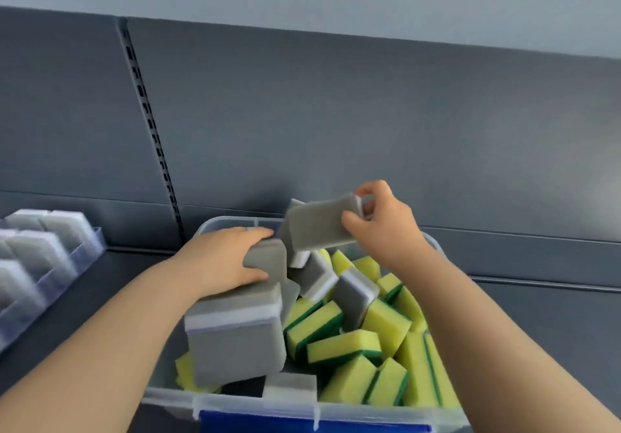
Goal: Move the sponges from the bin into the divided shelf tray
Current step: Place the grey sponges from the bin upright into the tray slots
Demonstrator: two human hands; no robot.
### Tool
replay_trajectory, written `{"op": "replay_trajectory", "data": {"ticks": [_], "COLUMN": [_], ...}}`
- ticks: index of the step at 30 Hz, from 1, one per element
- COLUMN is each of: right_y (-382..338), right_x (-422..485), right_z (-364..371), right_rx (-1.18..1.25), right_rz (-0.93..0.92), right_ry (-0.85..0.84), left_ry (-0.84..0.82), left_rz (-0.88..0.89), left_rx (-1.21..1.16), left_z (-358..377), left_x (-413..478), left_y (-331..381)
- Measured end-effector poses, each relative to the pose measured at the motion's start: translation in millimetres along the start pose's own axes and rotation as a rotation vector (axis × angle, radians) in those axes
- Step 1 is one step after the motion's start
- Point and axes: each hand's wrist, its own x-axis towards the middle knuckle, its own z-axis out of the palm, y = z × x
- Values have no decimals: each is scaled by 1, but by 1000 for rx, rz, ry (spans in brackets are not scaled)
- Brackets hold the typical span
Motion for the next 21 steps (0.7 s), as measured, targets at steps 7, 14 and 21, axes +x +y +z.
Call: {"op": "replay_trajectory", "data": {"ticks": [7, 14, 21], "right_y": [75, 92, 82], "right_x": [-3, -18, -29], "right_z": [-67, -69, -54], "right_rx": [87, -5, -107], "right_rz": [102, 11, -106], "right_ry": [0, -101, -111], "left_ry": [310, 184, 214], "left_rz": [8, -8, -121], "left_rx": [-659, -1170, -1092], "left_z": [-18, -1, 13], "left_x": [17, 26, 26], "left_y": [60, 100, 108]}}
